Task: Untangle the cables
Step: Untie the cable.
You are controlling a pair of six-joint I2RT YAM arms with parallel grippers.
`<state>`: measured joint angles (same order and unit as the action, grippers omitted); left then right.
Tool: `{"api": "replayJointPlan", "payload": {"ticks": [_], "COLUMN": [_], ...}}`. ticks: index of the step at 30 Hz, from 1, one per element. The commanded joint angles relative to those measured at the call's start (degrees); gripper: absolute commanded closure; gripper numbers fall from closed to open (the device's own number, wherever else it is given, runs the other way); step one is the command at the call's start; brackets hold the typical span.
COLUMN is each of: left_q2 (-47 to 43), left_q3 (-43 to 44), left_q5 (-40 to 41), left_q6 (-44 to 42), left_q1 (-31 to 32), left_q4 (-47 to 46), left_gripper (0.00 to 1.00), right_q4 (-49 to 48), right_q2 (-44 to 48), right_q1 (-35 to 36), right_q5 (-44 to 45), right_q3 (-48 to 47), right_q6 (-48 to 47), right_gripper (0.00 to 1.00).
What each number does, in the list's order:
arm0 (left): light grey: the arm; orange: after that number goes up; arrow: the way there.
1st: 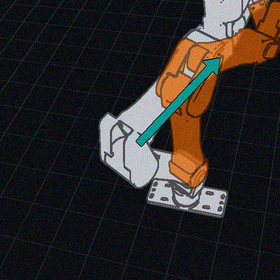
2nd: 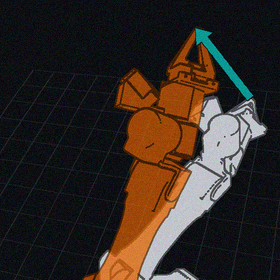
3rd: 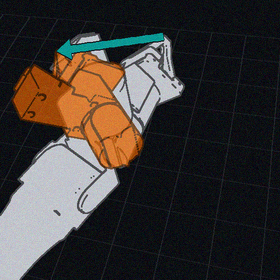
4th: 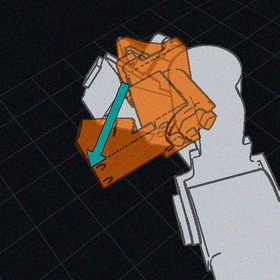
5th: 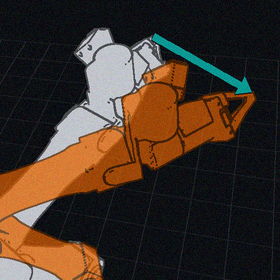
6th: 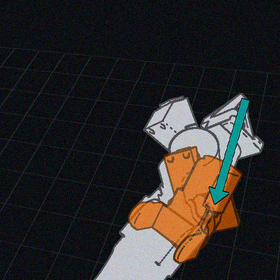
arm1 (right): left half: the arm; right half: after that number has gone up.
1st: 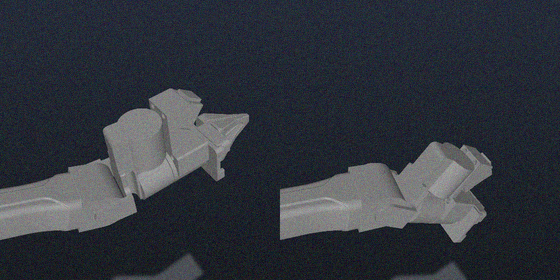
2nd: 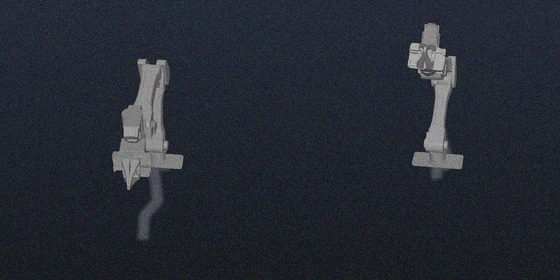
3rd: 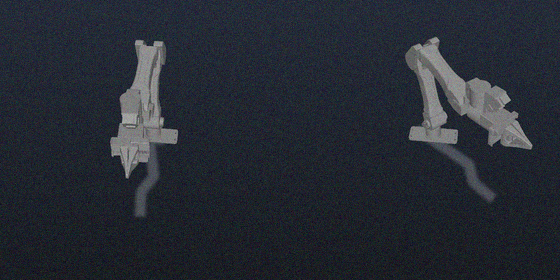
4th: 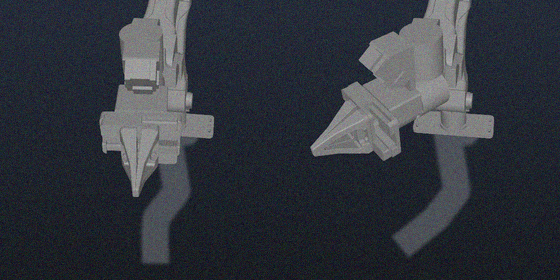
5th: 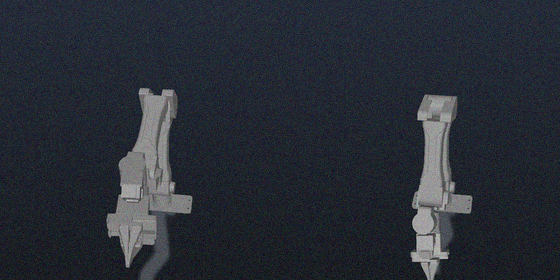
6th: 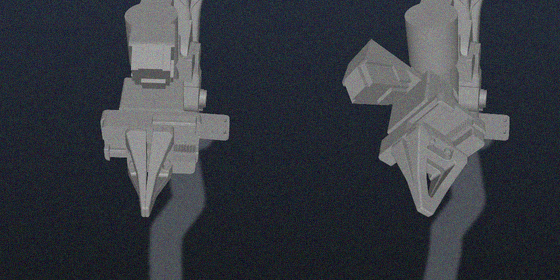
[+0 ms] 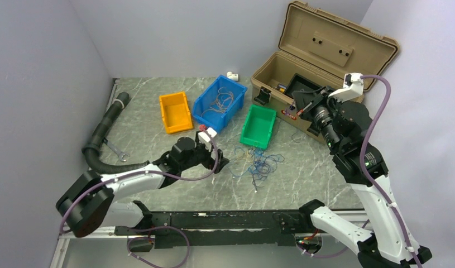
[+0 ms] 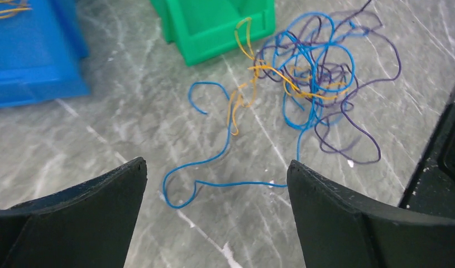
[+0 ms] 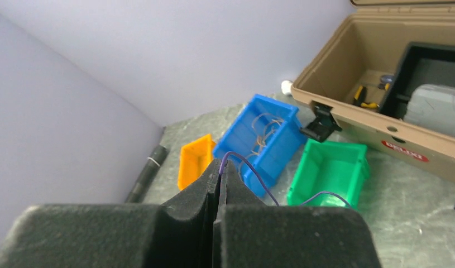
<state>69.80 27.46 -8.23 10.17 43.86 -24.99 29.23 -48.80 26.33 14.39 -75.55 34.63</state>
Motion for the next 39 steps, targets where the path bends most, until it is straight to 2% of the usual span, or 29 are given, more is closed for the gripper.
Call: {"api": "replayJointPlan", "payload": {"ticks": [1,5,8,13,18,31,33,36,37,39], "left_q2": [6.3,12.3,16.1,23.8,29.0,38.0,39.3,39.6,39.1,37.1], "left_q3": [8.4,16.1,19.5,28.7,33.2,42.0,42.7,42.0,41.1,38.6], "left_q5": [-4.0,-2.8,-3.1,-8.4,-9.9,-8.8,-8.2,-7.3,-6.9,-5.3], "left_q6": [1.2,0.8,0.5,1.7,3.4,0.5,1.5,2.8,3.1,3.3], "left_q1": [2.4,4.6,5.1,5.1,6.2,11.7,11.9,11.8,11.8,11.8], "left_q4": [1.6,6.3,5.4,7.7,5.3,3.9,4.0,2.9,2.3,0.8], "left_gripper": [0.02,0.01,0.01,0.01,0.00,0.01,0.05,0.21,0.30,0.54], "right_q4": [-3.4,-3.7,-3.7,-3.7,-3.6,-3.2,-2.9,-2.3,-2.1,-1.4], "right_q2": [-0.5,-0.7,-0.7,-0.6,-0.4,-1.2,-1.2,-1.0,-0.9,-0.6], "right_q1": [-0.1,0.0,-0.1,0.0,-0.1,-0.1,-0.1,-0.1,0.0,-0.1], "right_q5": [-2.8,-3.5,-3.8,-3.8,-4.3,-4.9,-4.7,-2.8,-1.5,1.3], "right_q3": [-4.7,-5.5,-6.4,-7.1,-6.8,-9.7,-10.6,-12.7,-13.6,-15.4], "right_q6": [-1.0,-0.4,-0.1,0.4,1.1,2.4,2.4,1.8,1.4,0.3], "right_gripper": [1.00,1.00,1.00,1.00,1.00,1.00,1.00,1.00,1.00,1.00]}}
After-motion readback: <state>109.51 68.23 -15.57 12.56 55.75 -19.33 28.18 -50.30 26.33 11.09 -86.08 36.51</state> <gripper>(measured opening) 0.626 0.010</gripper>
